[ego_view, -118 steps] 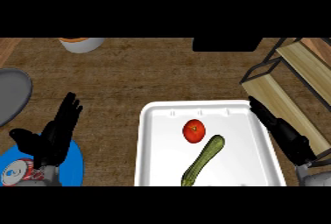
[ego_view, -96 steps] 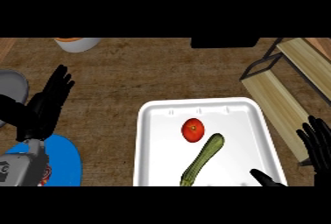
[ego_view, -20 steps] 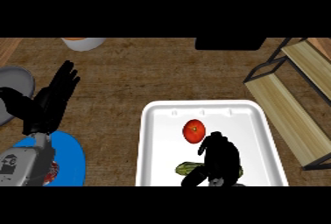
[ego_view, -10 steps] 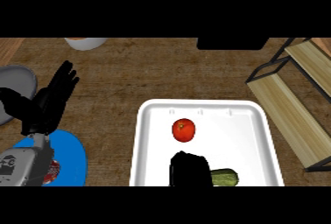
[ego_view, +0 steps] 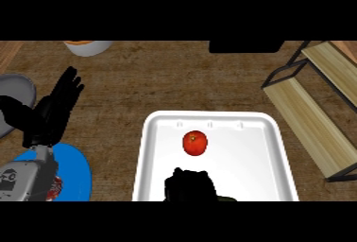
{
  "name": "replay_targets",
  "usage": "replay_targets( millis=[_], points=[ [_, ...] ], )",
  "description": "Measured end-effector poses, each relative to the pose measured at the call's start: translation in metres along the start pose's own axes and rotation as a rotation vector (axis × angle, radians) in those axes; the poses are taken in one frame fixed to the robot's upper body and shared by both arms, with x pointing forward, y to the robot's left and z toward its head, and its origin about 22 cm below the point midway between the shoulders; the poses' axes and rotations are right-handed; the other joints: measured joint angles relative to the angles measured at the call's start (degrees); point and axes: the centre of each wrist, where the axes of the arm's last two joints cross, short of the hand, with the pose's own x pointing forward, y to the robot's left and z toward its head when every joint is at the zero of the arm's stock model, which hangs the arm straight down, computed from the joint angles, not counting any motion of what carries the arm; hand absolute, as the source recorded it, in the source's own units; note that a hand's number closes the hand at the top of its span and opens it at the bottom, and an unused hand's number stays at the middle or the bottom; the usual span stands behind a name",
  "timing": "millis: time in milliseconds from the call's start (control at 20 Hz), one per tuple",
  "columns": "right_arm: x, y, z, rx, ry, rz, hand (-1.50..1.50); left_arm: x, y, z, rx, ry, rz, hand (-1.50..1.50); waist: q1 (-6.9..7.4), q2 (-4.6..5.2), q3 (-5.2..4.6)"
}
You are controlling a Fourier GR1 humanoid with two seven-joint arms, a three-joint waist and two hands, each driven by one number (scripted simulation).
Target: Pick the squash from the tray and place it in the tiered shelf
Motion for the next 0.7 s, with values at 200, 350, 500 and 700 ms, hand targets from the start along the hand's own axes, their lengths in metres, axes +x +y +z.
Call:
replay_targets(
  millis=[200,350,500,700],
  points=[
    [0.010,-0.037,0.005,-0.184,-0.057,-0.089,1.50,-0.001,0.000,0.000,0.007,0.008,-0.002,0.00,-0.44,-0.15,-0.02],
    [0.015,-0.074,0.017,-0.297,-0.079,-0.177,1.50,0.000,0.003,0.000,0.012,0.010,-0.002,0.00,-0.54,-0.13,-0.06],
    [0.013,-0.107,0.031,-0.376,-0.080,-0.240,1.50,-0.002,0.002,-0.001,0.007,0.011,0.000,0.00,-0.65,-0.02,-0.08],
    [0.004,-0.149,0.043,-0.476,-0.056,-0.289,1.50,-0.003,-0.001,-0.001,-0.002,0.004,-0.004,0.00,-0.37,0.13,-0.11]
  ],
)
